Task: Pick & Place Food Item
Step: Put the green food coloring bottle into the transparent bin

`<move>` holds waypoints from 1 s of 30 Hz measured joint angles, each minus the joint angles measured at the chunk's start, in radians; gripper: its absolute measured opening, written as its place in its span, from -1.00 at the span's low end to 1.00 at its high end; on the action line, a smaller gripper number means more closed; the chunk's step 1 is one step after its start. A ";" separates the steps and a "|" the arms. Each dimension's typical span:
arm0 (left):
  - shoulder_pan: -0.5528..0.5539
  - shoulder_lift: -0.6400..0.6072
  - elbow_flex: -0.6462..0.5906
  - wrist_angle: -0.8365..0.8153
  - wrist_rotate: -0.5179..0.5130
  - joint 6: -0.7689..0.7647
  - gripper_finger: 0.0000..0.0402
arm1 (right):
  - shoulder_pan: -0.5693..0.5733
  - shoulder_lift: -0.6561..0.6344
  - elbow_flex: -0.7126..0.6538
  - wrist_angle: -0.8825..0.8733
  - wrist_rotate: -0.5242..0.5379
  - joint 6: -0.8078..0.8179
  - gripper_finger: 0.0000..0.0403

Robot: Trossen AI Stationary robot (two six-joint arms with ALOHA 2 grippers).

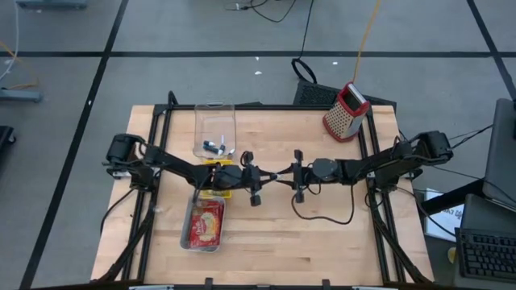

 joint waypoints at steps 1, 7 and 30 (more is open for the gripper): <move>-0.002 -0.014 0.000 -0.004 -0.018 0.008 -0.73 | -0.001 -0.004 0.002 -0.002 0.001 0.017 -0.51; 0.010 -0.141 -0.017 -0.070 -0.056 0.037 -0.75 | 0.002 -0.076 -0.004 -0.114 -0.011 0.068 -0.35; 0.082 -0.594 -0.721 0.363 -0.405 -0.204 -0.76 | -0.006 -0.272 -0.097 -0.110 0.002 0.097 -0.38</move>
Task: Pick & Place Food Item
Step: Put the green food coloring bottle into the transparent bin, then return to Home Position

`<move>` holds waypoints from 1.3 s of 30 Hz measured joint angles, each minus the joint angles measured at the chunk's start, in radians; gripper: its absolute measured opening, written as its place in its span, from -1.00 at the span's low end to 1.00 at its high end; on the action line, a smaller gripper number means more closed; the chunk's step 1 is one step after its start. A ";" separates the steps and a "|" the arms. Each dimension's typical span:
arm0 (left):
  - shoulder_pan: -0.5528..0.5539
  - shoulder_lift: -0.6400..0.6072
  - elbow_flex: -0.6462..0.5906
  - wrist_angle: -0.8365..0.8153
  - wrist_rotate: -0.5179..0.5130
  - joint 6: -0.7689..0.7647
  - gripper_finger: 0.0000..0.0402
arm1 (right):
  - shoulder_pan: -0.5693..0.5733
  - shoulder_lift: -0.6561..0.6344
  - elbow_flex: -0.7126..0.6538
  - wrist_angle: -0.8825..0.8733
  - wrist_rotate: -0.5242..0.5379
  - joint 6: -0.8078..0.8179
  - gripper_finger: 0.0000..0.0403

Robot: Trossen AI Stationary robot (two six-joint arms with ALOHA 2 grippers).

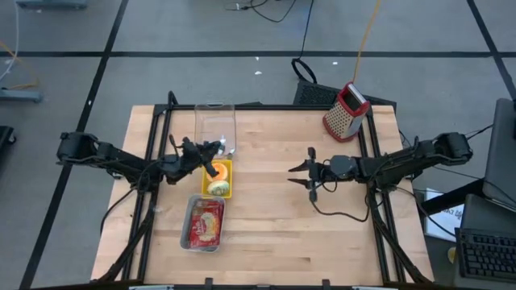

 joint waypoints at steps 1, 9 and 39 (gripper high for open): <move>0.000 0.000 -0.010 -0.002 -0.016 -0.021 -0.76 | -0.002 0.001 -0.010 0.016 0.000 0.000 -0.38; 0.001 0.000 -0.022 -0.004 -0.052 -0.075 -0.61 | -0.018 0.002 -0.046 0.105 0.000 0.007 -0.38; 0.000 0.000 -0.021 -0.068 -0.031 -0.145 -0.14 | -0.018 0.001 -0.046 0.111 -0.003 0.022 -0.42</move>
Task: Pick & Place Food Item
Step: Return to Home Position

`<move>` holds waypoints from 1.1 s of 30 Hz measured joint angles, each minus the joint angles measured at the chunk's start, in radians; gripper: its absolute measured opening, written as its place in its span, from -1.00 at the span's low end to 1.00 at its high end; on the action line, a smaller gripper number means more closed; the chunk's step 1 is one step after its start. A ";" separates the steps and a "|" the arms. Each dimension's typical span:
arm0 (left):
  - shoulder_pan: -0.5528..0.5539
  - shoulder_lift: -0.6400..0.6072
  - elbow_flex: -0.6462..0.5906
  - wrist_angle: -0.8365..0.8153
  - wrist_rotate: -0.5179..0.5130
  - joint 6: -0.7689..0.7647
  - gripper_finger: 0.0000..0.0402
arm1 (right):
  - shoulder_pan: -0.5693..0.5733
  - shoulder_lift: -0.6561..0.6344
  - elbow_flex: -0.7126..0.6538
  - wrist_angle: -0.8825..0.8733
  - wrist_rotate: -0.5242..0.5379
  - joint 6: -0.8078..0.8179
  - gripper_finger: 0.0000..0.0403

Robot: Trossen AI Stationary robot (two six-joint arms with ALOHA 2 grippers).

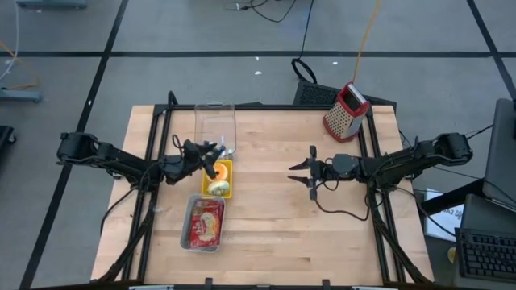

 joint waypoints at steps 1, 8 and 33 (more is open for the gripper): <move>-0.001 0.000 0.000 0.000 0.024 -0.012 -0.13 | 0.000 0.000 0.000 0.000 0.001 -0.008 -0.42; -0.002 -0.089 0.001 0.005 0.173 0.202 -0.16 | -0.003 -0.047 0.000 -0.021 0.142 0.023 -0.41; -0.041 -0.940 0.001 -0.857 0.567 0.228 -0.12 | -0.011 -0.411 0.000 -0.406 0.277 -0.027 -0.41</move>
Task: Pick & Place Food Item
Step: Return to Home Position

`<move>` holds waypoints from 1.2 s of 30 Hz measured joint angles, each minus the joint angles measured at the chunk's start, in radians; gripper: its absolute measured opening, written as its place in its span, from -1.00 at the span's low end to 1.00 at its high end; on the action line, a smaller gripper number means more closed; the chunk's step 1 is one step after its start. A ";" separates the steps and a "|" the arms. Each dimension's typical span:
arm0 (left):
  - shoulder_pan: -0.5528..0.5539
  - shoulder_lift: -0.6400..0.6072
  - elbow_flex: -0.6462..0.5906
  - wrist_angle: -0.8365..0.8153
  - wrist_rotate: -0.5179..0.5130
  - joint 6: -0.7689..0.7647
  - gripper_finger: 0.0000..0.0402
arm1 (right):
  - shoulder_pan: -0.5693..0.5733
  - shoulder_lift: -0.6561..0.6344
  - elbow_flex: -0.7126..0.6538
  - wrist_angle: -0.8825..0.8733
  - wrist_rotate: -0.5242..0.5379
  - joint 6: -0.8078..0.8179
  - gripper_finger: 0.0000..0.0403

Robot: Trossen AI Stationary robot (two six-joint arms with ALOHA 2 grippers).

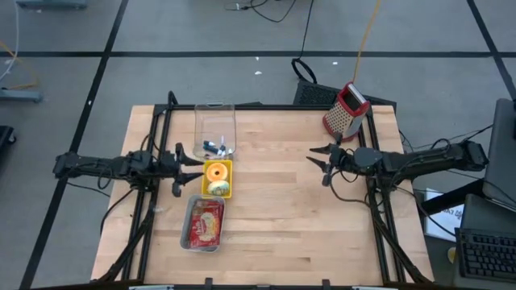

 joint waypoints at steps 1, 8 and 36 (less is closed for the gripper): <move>0.000 -0.020 0.000 -0.030 0.019 0.001 -0.12 | 0.000 -0.015 0.000 -0.023 0.009 -0.003 -0.41; 0.000 -0.072 0.000 -0.075 0.043 0.001 -0.17 | 0.003 -0.087 0.000 -0.138 0.009 0.020 -0.43; 0.000 -0.083 -0.105 0.088 0.117 0.010 -0.10 | 0.003 -0.464 -0.108 -0.332 -0.145 0.108 -0.42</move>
